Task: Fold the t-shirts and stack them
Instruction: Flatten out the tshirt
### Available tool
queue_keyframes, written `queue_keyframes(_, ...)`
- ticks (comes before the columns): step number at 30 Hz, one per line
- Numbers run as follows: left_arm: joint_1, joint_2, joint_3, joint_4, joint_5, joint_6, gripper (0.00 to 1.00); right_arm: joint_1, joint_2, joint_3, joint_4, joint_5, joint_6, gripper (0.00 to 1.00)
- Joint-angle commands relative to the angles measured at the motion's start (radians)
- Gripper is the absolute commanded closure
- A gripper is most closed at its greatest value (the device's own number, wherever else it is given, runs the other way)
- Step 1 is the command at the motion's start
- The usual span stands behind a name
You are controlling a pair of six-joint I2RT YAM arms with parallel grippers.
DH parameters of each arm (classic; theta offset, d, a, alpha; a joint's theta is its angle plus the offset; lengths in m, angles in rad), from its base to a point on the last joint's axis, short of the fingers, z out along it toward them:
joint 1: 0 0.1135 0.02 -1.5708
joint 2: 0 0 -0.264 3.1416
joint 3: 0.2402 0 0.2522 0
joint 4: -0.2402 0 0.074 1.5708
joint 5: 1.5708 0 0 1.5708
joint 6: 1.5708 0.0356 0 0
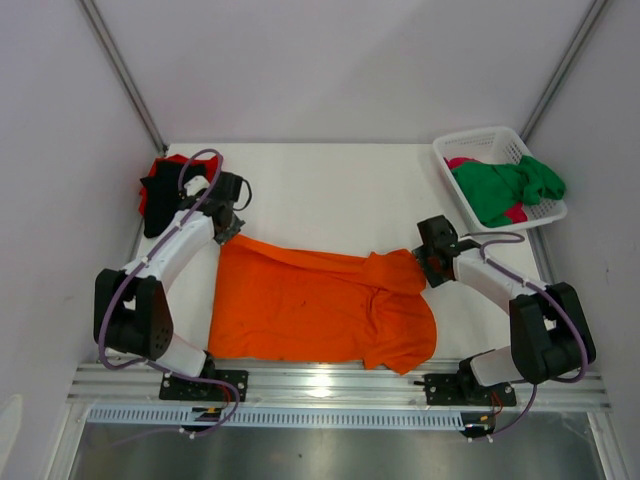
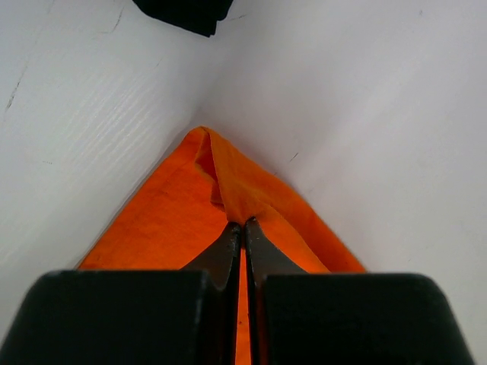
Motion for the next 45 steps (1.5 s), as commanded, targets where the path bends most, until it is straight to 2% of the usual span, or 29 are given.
queue_keyframes(1,0.009,-0.024,0.005,0.022,0.007,-0.017,0.99,-0.011,-0.010,-0.003,0.015,0.001,-0.017,0.40)
queue_keyframes(3,0.009,-0.024,0.006,0.019,0.005,-0.017,0.99,-0.014,-0.007,-0.006,0.021,-0.002,-0.020,0.44)
queue_keyframes(4,0.011,-0.024,0.005,0.019,0.004,-0.017,0.99,-0.018,-0.004,-0.009,0.034,-0.012,-0.029,0.52)
queue_keyframes(7,0.011,-0.024,0.003,0.016,-0.001,-0.017,0.99,-0.022,0.002,-0.013,0.047,-0.028,-0.035,0.59)
queue_keyframes(16,0.011,-0.026,0.012,0.017,-0.004,-0.017,0.99,-0.027,0.027,0.017,-0.021,-0.056,-0.012,0.51)
queue_keyframes(27,0.011,-0.006,0.002,0.017,0.004,-0.029,0.99,-0.025,-0.025,-0.024,-0.059,-0.058,0.009,0.49)
queue_keyframes(30,0.009,-0.003,-0.003,0.014,0.004,-0.030,0.99,-0.027,-0.005,-0.026,-0.056,-0.073,0.011,0.50)
queue_keyframes(39,0.011,-0.020,0.009,0.007,-0.015,-0.024,0.99,-0.025,0.027,-0.038,-0.010,-0.085,-0.007,0.60)
queue_keyframes(43,0.011,-0.031,0.002,0.005,-0.015,-0.030,0.99,-0.027,0.031,-0.044,0.040,-0.096,-0.041,0.93)
queue_keyframes(45,0.011,-0.034,-0.008,0.007,-0.013,-0.036,0.99,-0.025,0.028,-0.044,0.054,-0.096,-0.058,0.97)
